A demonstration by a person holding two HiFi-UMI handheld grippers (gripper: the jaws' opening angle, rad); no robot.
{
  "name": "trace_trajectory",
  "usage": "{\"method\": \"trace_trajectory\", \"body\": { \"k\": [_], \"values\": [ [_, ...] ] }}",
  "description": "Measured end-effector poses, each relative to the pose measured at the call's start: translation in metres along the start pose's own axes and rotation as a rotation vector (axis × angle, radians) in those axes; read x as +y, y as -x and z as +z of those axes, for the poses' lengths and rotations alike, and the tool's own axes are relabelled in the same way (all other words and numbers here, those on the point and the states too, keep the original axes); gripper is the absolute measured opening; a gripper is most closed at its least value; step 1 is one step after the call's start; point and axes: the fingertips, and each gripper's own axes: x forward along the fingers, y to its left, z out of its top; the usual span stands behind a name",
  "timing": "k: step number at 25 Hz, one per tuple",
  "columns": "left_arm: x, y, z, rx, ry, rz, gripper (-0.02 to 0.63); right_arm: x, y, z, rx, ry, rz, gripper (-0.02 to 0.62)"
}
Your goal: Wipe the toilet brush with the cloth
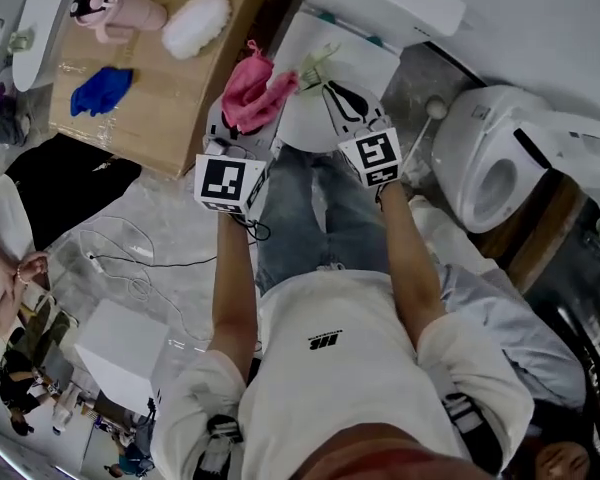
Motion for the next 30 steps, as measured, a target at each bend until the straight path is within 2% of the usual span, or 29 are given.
{"method": "trace_trajectory", "body": {
  "k": [5, 14, 17, 30],
  "values": [
    [-0.008, 0.009, 0.014, 0.006, 0.005, -0.004, 0.164, 0.003, 0.037, 0.050, -0.074, 0.018, 0.003, -0.003],
    [-0.027, 0.026, 0.032, 0.005, 0.011, -0.019, 0.161, 0.006, 0.097, 0.112, -0.175, 0.039, -0.025, -0.003],
    [-0.033, 0.030, 0.035, 0.006, 0.006, -0.030, 0.159, 0.008, 0.108, 0.124, -0.202, 0.052, -0.037, -0.003],
    [-0.044, 0.044, 0.060, -0.018, -0.007, -0.050, 0.153, 0.023, 0.127, 0.151, -0.206, 0.068, -0.039, -0.003]
  ]
}}
